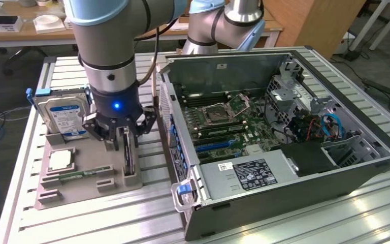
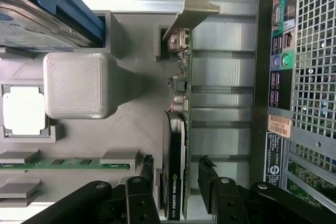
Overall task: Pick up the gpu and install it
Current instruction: 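Pick up the gpu and move the gpu toward the slot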
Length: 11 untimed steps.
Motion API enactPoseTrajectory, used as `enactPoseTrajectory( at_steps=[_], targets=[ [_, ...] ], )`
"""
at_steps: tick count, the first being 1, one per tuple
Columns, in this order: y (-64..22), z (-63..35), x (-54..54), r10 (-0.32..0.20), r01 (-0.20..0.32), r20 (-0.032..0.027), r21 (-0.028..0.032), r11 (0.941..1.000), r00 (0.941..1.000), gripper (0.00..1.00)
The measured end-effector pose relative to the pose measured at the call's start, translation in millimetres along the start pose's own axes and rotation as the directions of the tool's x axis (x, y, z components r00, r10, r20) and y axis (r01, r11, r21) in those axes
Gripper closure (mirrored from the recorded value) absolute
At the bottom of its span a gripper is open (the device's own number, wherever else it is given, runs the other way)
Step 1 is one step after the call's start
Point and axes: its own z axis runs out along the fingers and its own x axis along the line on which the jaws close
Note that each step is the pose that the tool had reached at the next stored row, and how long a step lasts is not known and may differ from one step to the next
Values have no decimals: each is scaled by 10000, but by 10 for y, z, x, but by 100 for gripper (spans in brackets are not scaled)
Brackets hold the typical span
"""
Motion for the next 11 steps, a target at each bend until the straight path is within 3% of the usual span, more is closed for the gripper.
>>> enactPoseTrajectory(
  at_steps=[5, 11],
  targets=[
    [0, 62, 1, 1, 0, 66, -14, 10000, 10000, 53],
    [1, 105, 3, 5, -4, 115, -79, 10000, 9999, 53]
  ],
)
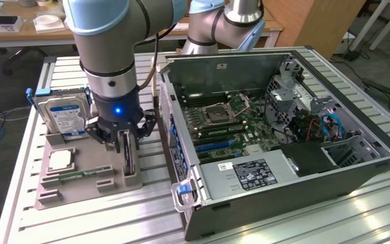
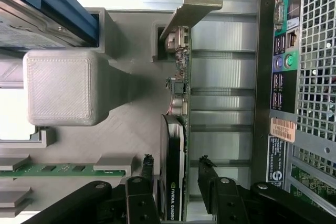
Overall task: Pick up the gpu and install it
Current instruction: 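Pick up the gpu and move the gpu toward the slot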
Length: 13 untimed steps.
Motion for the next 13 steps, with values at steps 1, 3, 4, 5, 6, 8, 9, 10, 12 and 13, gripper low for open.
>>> enactPoseTrajectory(
  at_steps=[1, 3, 4, 5, 6, 8, 9, 10, 12, 13],
  targets=[
    [0, 0, 0, -1, 1, 0, 0, 10000, 10000, 53],
    [-1, 0, -1, -2, 2, -1, -1, 10000, 10000, 53],
    [-1, 1, -1, -2, 2, 0, -1, 10000, 10000, 53],
    [-1, 1, -1, -2, 2, 0, -1, 10000, 10000, 53],
    [-1, 1, -1, -2, 2, 0, -2, 10000, 10000, 53],
    [5, 3, -2, -3, 3, 3, -4, 10000, 10000, 53],
    [14, 3, -2, -2, 2, 3, -3, 10000, 10000, 53],
    [24, 3, -1, -1, 1, 1, -3, 10000, 10000, 53],
    [34, 9, -1, -2, 2, 2, -4, 10000, 10000, 53],
    [35, 15, -2, -4, 4, 2, -6, 10000, 10000, 53]
  ],
)
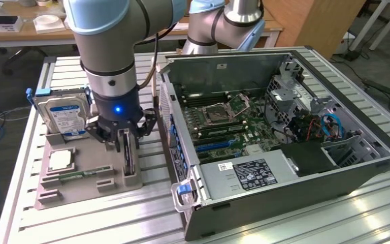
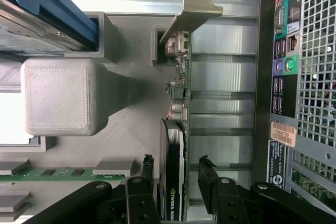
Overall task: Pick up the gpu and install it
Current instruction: 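Pick up the gpu and move the gpu toward the slot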
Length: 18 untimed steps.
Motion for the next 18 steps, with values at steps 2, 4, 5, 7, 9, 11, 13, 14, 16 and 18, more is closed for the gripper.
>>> enactPoseTrajectory(
  at_steps=[2, 4, 5, 7, 9, 11, 13, 14, 16, 18],
  targets=[
    [4, 27, 2, 2, -2, -2, -2, 10000, 10000, 53],
    [4, 34, 2, 2, -2, -3, -5, 10000, 10000, 53],
    [4, 34, 2, 2, -2, -3, -5, 10000, 10000, 53],
    [5, 35, 2, 2, -2, -3, -6, 10000, 10000, 53],
    [5, 35, 2, 2, -2, -2, -7, 10000, 10000, 53],
    [5, 35, 2, 2, -2, -2, -6, 10000, 10000, 53],
    [5, 35, 2, 2, -2, -2, -7, 10000, 10000, 54],
    [5, 36, 2, 2, -2, -2, -7, 10000, 10000, 54],
    [5, 35, 2, 2, -2, -2, -7, 10000, 10000, 61],
    [5, 35, 2, 2, -2, -2, -7, 10000, 10000, 61]
  ],
)
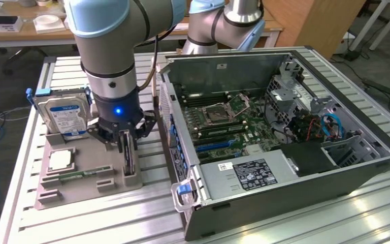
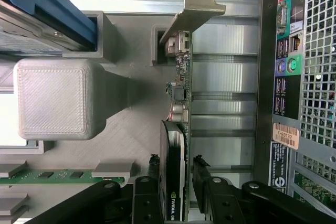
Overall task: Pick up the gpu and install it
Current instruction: 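Pick up the gpu and move the gpu toward the slot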
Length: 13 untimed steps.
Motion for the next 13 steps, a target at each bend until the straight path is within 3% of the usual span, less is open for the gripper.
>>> enactPoseTrajectory(
  at_steps=[3, 4, 13],
  targets=[
    [0, 0, 0, 0, 0, 1, 0, 10000, 10000, 62],
    [0, 0, 0, 0, 0, 1, 0, 10000, 10000, 69],
    [0, 0, 0, 0, 0, 1, 0, 10000, 10000, 69]
  ],
)
